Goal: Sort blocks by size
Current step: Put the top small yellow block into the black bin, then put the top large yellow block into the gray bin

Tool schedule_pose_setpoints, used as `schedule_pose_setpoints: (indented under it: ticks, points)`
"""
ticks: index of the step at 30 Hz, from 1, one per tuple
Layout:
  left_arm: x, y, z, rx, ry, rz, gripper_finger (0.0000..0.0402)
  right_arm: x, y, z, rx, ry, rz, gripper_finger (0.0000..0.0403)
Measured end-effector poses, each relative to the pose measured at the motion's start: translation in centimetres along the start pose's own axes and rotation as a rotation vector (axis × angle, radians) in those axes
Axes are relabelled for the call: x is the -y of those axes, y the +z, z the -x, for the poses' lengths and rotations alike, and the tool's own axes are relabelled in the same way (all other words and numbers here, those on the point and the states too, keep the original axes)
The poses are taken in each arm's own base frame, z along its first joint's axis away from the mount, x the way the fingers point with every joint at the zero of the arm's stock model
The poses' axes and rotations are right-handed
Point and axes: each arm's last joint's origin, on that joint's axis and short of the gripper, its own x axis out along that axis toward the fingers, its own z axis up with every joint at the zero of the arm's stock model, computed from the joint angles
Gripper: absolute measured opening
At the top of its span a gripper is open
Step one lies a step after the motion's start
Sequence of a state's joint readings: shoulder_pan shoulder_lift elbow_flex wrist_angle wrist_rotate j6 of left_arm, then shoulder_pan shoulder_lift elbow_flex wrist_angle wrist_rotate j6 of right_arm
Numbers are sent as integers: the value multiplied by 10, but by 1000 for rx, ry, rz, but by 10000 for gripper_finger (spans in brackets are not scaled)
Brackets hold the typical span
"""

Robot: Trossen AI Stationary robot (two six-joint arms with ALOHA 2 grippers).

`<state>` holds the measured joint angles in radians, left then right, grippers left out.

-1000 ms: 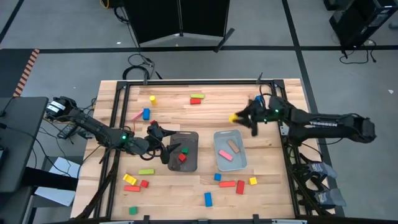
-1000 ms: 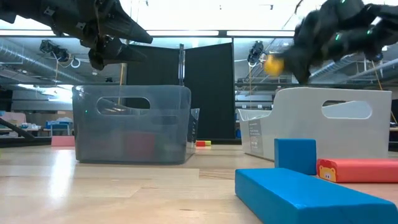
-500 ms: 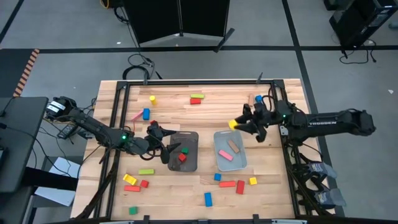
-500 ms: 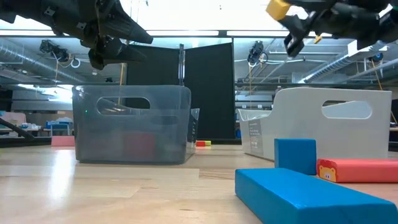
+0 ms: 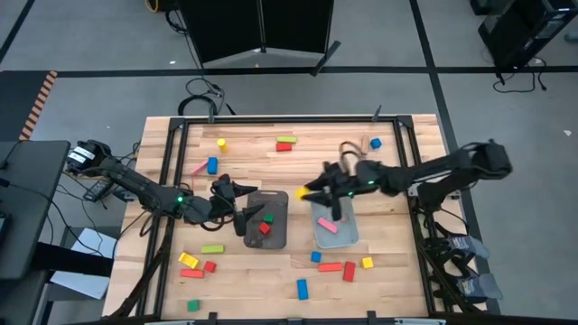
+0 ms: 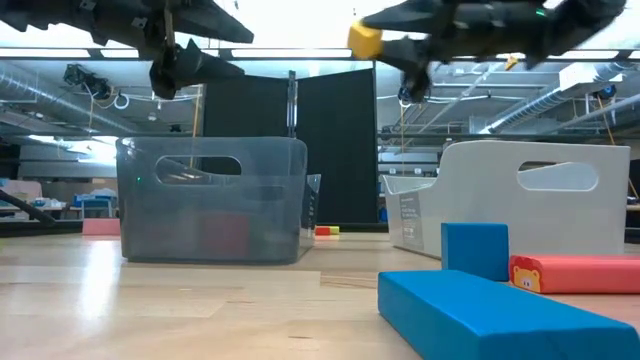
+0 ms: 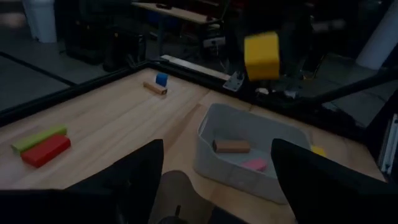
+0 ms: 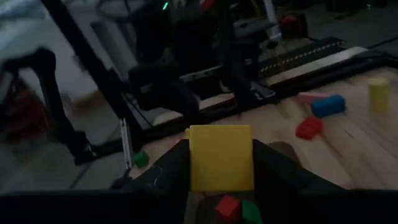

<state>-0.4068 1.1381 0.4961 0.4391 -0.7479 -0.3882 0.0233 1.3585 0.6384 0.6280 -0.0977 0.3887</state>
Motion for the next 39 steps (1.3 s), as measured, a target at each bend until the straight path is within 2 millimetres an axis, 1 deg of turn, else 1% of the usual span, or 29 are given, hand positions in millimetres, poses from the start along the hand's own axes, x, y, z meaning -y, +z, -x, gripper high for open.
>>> schedule_pose_setpoints:
  ticks: [4, 9, 13, 17, 19, 22, 26, 28, 31, 34, 37, 39]
  points:
    - [2, 1, 1, 11, -10, 15, 305, -8, -2, -36, -47, 31, 84, 156]
    - [2, 1, 1, 17, -3, 8, 305, -8, -10, -72, -162, 17, 138, 161]
    - [2, 3, 1, 33, 6, 8, 305, -4, -19, -90, -204, 22, 148, 166]
    - [1, 3, 1, 44, 36, 11, 305, 1, -28, -98, -238, 11, 164, 183]
    - [0, 3, 1, 49, 53, 30, 305, 3, -29, -98, -255, -5, 179, 194]
    - [-2, 3, 1, 62, 109, 60, 305, 4, -26, -95, -253, -22, 215, 212]
    - [-10, 0, -3, 50, 180, 78, 300, 2, -15, -91, -224, -17, 255, 233]
    - [-17, 2, -8, 45, 231, 100, 294, 2, -8, -87, -212, -19, 268, 242]
    - [-34, 10, -18, -2, 361, 124, 286, 3, 2, -76, -179, -31, 288, 250]
    - [-56, 18, -26, -128, 494, 135, 283, 9, 11, -58, -135, -75, 296, 253]
    - [-79, 27, -32, -238, 597, 150, 283, 15, 13, -35, -111, -148, 285, 254]
    - [-96, 31, -33, -299, 670, 144, 283, 17, 10, -19, -100, -184, 267, 254]
